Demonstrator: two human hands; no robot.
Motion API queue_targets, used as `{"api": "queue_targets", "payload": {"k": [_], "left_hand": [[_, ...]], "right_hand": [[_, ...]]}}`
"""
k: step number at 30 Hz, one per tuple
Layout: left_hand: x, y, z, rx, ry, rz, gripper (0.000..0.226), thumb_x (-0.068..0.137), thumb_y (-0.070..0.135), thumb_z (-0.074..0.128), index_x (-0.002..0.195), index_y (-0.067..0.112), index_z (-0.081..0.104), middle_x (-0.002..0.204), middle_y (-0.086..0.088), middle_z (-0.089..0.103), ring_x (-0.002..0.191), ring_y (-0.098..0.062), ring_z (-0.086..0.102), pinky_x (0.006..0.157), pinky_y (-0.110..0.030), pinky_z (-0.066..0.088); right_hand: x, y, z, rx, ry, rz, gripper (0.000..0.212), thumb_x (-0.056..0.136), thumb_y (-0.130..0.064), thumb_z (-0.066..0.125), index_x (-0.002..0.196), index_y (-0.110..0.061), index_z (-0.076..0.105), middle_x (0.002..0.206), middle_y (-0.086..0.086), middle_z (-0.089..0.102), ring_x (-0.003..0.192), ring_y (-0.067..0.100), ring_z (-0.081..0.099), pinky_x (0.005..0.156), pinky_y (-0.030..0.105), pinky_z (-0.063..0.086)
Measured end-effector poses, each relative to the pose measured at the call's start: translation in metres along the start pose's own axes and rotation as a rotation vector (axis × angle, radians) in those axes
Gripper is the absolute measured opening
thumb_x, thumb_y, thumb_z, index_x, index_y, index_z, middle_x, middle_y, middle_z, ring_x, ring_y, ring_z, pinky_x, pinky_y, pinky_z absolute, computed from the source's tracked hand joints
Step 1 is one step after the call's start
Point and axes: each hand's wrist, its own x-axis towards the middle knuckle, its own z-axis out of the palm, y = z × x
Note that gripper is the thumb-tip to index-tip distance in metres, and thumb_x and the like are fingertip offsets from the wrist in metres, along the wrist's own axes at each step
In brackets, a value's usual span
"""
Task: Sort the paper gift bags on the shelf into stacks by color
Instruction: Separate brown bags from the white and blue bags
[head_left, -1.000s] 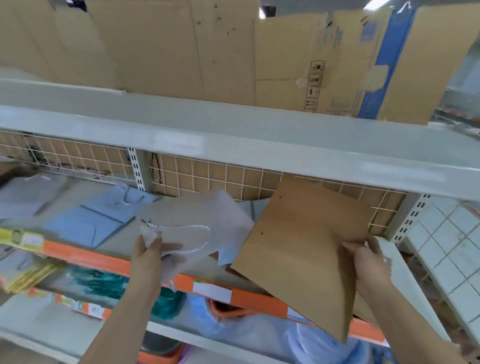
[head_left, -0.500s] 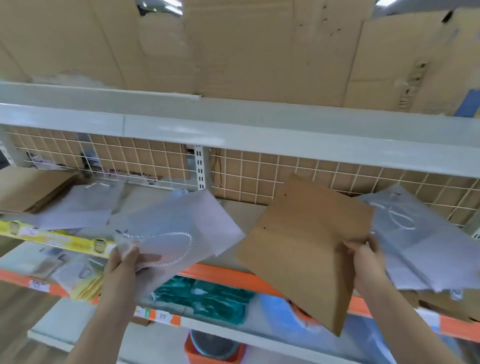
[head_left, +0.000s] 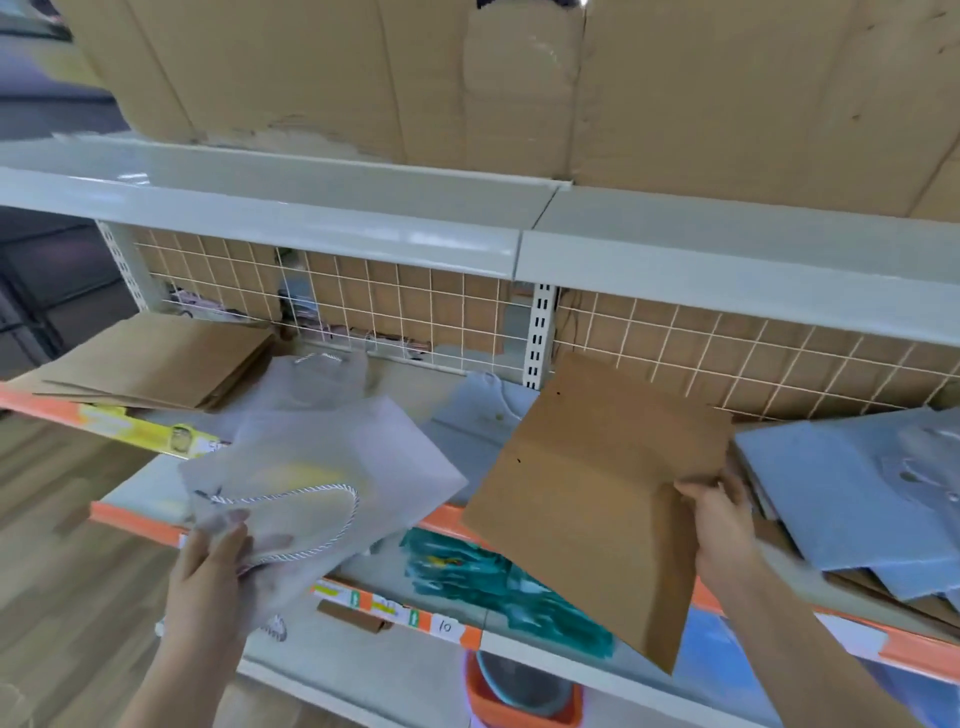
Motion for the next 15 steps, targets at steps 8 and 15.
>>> {"api": "queue_targets", "payload": {"k": [8,15], "left_hand": [[0.073,0.014,-0.033,0.003,0.023,-0.009,0.018,0.1,0.009,0.042,0.091,0.018,0.055,0.057,-0.005,0.07,0.047,-0.01,0.065,0.04,-0.015,0.048],[0.167,0.025,-0.071,0.098,-0.014,-0.059,0.013,0.098,0.019,0.05,0.098,0.02,0.063,0.07,-0.014,0.072,0.05,-0.023,0.066,0.052,-0.031,0.052]], "right_hand": [[0.009,0.043,0.098,-0.02,-0.076,0.062,0.032,0.074,-0.001,0.064,0.087,-0.03,0.063,0.096,0.007,0.069,0.085,0.029,0.064,0.074,0.04,0.052],[0.01,0.076,0.191,-0.018,-0.132,0.119,0.03,0.074,0.0,0.064,0.08,-0.028,0.06,0.085,0.004,0.068,0.073,0.024,0.065,0.064,0.034,0.051]]}}
